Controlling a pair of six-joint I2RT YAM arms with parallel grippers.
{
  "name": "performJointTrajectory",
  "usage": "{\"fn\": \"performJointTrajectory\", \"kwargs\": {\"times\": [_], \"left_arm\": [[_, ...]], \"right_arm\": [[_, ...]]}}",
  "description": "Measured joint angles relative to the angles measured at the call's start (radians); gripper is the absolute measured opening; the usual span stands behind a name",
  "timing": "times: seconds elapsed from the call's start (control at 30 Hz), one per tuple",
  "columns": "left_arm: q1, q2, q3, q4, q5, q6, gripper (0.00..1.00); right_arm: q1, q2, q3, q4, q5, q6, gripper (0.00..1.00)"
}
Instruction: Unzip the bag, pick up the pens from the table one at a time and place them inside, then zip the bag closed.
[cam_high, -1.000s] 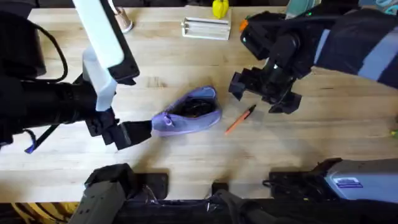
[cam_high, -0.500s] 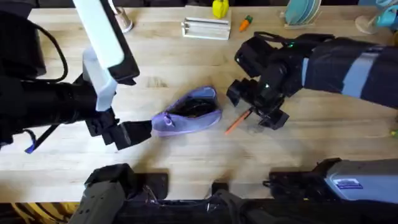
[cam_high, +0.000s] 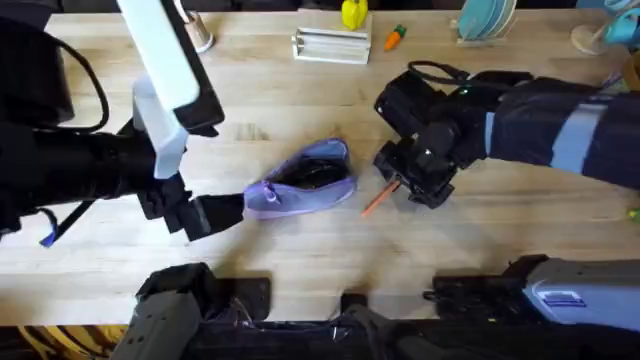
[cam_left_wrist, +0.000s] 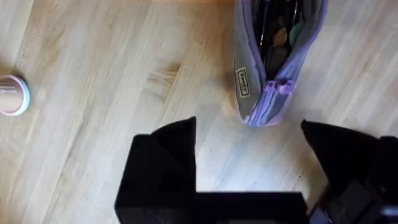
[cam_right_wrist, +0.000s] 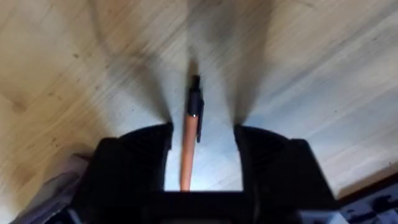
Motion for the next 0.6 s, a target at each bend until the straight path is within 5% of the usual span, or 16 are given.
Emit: {"fn": "performJointTrajectory", "kwargs": {"times": [0.13, 0.2, 0.43, 0.6], "left_arm": [[0.000, 0.000, 0.000, 0.000, 0.000, 0.000, 0.993], [0.000, 0.000, 0.000, 0.000, 0.000, 0.000, 0.993], [0.000, 0.000, 0.000, 0.000, 0.000, 0.000, 0.993], [0.000, 0.000, 0.000, 0.000, 0.000, 0.000, 0.993]], "right_arm": [[0.002, -0.001, -0.002, 0.007, -0.008, 0.012, 0.186], [0.002, -0.005, -0.001, 0.011, -0.007, 0.014, 0.058], [-0.003, -0.006, 0.000, 0.012, -0.008, 0.000, 0.048], [-0.059, -0.011, 0.085, -0.038, -0.027, -0.156, 0.047]]}}
